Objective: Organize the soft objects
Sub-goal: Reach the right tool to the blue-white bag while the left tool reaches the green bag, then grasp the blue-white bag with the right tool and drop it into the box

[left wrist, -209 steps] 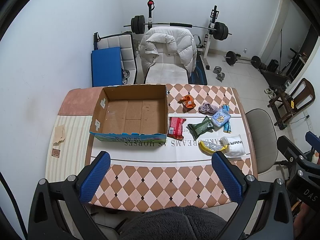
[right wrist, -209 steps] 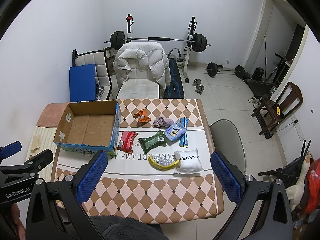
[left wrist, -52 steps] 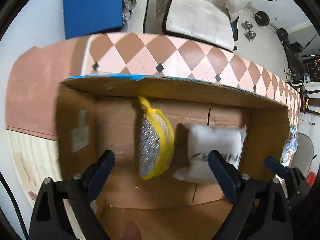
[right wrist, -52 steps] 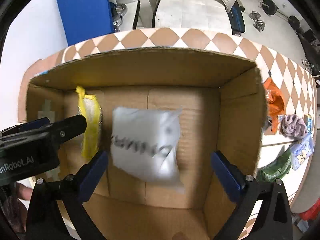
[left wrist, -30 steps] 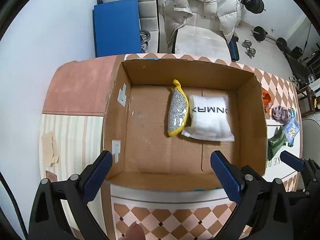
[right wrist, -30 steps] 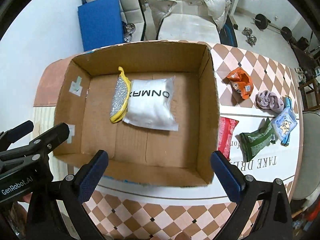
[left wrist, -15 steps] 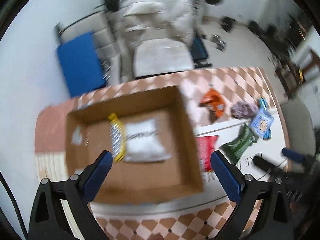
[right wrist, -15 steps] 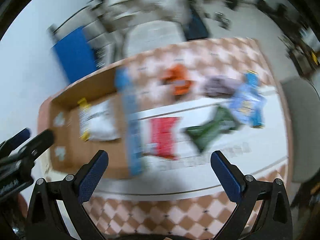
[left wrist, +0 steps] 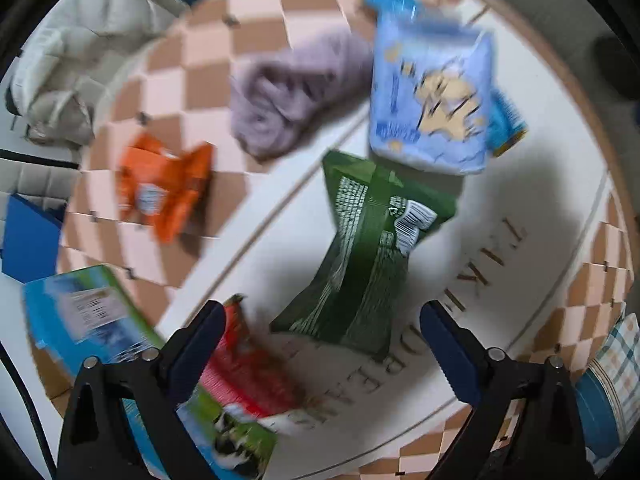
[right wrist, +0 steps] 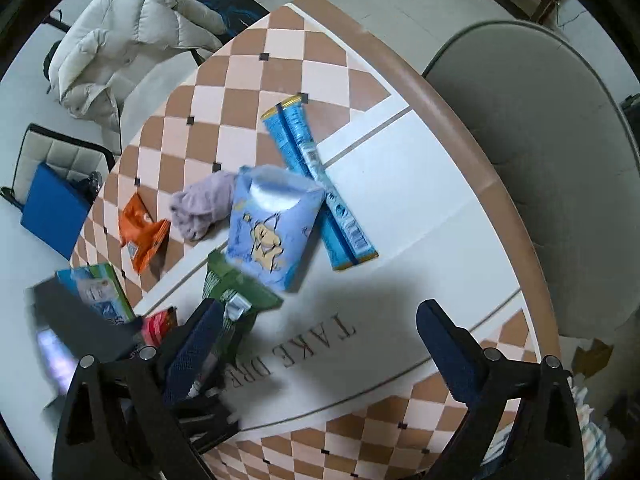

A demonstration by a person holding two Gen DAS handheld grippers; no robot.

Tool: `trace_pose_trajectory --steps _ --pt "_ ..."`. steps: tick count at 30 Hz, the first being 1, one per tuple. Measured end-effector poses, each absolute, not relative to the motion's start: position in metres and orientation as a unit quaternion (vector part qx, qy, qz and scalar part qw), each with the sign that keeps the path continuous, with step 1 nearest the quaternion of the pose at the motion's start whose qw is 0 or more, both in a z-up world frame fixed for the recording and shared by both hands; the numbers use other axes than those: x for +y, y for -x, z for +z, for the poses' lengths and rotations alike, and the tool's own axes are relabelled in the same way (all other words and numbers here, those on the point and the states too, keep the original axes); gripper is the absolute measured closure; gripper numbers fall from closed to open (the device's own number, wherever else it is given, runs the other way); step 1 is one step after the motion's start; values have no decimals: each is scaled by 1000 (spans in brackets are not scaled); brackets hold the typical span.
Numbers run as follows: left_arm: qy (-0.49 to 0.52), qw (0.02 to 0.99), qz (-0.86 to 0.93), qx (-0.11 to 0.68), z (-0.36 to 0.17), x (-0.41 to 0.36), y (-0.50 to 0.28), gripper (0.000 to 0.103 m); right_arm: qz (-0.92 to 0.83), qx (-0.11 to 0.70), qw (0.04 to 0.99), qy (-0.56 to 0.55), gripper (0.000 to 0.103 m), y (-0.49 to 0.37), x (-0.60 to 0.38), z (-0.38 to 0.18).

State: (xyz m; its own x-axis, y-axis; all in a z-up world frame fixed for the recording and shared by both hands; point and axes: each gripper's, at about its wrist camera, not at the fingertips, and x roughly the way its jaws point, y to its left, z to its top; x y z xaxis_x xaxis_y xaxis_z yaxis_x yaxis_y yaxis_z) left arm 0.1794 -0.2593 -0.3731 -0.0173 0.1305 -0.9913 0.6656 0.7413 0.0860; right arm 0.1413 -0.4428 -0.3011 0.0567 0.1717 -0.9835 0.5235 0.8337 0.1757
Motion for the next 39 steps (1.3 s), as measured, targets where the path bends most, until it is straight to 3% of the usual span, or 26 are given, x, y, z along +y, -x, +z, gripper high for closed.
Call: trace_pose_trajectory --steps 1,2,7,11,16,18,19,23,26,29,39 --pt "-289 630 -212 689 -381 -261 -180 20 -126 678 673 -267 3 -145 -445 -307" --pt "-288 624 -206 696 -388 -261 -181 42 -123 679 670 -274 3 -148 -447 -311" --pt "-151 634 -131 747 -389 -224 -204 55 -102 685 655 -301 3 -171 -435 -335" --pt "-46 637 -83 765 -388 -196 -213 56 -113 694 646 -297 3 -197 -417 -357" --pt "-30 625 -80 776 -399 -199 -210 52 -152 714 628 -270 5 -225 -396 -393" --pt "-25 620 -79 780 -404 -202 -208 52 -162 726 619 -250 18 -229 -390 -405" --pt "-22 619 -79 781 -406 -203 -206 52 -163 732 615 -243 34 -229 -387 -410" --pt "-27 622 -83 779 -410 -209 -200 52 -149 739 620 -217 47 -215 -381 -409" --pt "-39 627 -88 773 -406 -219 -195 62 -134 745 621 -201 55 -201 -377 -405" --pt "-41 638 -99 762 -385 -218 -189 67 -112 745 629 -192 59 -187 -371 -395" --pt "35 690 -135 711 -288 -171 -155 69 -22 713 676 -184 60 -149 -315 -311"
